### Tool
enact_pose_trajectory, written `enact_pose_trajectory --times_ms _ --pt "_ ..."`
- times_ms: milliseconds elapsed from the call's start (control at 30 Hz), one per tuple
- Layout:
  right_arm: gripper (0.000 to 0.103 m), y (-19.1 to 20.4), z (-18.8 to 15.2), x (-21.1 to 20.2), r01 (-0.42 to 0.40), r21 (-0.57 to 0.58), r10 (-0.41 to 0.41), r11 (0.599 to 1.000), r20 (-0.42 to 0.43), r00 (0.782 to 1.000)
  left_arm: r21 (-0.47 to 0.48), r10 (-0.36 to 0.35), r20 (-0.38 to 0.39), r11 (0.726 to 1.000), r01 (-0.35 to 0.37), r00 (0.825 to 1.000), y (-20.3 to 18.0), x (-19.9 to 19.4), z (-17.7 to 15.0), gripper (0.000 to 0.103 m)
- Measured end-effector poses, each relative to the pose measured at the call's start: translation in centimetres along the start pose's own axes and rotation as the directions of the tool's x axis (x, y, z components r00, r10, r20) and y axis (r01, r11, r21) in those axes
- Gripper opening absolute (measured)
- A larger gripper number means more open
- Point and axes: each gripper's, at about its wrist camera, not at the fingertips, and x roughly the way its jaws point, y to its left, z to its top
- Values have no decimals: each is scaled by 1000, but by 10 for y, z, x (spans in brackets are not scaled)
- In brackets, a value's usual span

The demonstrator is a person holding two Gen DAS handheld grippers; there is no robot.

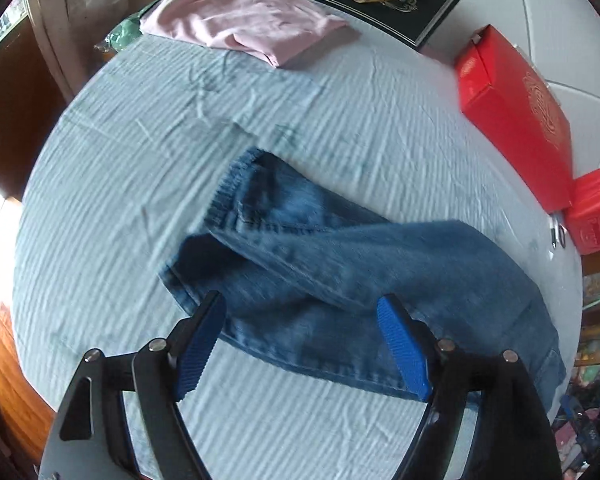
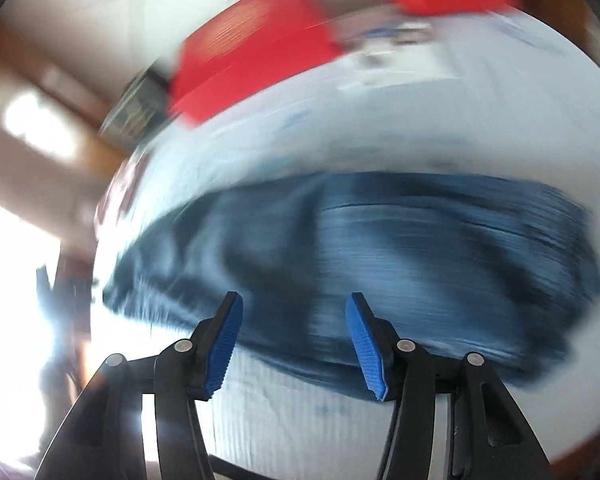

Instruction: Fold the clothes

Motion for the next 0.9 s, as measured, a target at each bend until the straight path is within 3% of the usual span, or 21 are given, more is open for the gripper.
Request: enact_pose_trajectory --times_ms 167,400,467,567,667,767,867,900 --pt "57 53 7 61 -21 -125 8 992 -100 995 -61 -54 -33 997 52 998 0 15 -14 78" --pt "57 63 13 69 -26 -236 -7 971 -139 990 -188 -92 23 978 94 996 12 30 -2 78" --pt "57 67 24 77 -14 -283 -27 959 -142 989 -240 -142 56 959 151 988 11 37 2 77" --pt "57 58 46 83 -28 -304 -20 952 -154 988 -248 -165 84 952 181 983 -3 41 10 8" --pt "57 41 65 91 -51 -312 -6 949 -181 983 -125 -133 151 980 153 979 -45 15 20 7" --pt "57 21 80 96 -76 -328 6 942 -210 978 91 -73 297 995 48 952 -99 -42 15 7" --pt "57 -2 89 94 -89 -329 14 940 -224 974 284 -47 444 955 -91 895 -152 -98 10 7" --pt "57 -10 91 92 -95 -321 21 942 -228 974 317 -28 469 938 -139 883 -159 -109 7 7"
